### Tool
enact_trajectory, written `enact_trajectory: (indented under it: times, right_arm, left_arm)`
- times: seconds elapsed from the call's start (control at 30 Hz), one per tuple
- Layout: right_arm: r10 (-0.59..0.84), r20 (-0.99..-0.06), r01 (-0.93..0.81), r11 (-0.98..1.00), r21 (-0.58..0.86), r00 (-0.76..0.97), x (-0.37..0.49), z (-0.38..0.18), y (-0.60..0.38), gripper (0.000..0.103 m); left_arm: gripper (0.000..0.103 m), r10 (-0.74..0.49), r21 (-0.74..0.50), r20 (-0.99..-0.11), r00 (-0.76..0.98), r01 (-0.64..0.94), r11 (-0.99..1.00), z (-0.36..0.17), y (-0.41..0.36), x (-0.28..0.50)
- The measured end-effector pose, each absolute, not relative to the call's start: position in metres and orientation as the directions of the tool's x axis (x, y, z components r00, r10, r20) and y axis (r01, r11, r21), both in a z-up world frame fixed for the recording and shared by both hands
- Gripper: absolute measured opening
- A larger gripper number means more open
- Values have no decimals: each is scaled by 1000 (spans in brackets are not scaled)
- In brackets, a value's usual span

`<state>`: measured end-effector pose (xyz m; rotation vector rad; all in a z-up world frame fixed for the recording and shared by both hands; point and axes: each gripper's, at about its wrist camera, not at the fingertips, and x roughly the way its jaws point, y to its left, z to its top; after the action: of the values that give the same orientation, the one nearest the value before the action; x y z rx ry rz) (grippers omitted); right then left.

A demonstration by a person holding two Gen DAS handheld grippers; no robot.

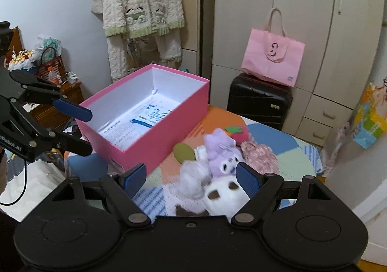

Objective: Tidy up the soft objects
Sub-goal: 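Reach the left tool to the white mesh puff while the right tool reaches the pink scrunchie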

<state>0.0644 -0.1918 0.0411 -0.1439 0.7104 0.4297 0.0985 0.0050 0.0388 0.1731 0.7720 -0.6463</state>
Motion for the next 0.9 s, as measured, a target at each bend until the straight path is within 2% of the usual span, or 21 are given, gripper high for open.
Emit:
enact_trajectory:
  times: [0.23,0.37,0.63,0.9]
  right_arm:
    - [346,-649,-401,913,69,677,58,19,-221,85]
    - [371,-625,-403,910,97,687,64,3,-235,85]
    - [322,-530,-358,933,37,784,95,-29,-257,85]
    - [367,-555,-360,924,127,747,150,-56,-277,85]
  left_arm:
    - [63,-471,-70,-735,487,637,768,16,-35,97]
    - [63,-466,-63,-724,509,625,778,2,-49,102]
    - [62,-441,-46,-702,559,583,811,-22,-76,123]
    - [59,-354,11,-711,608,513,858,-50,-100,161]
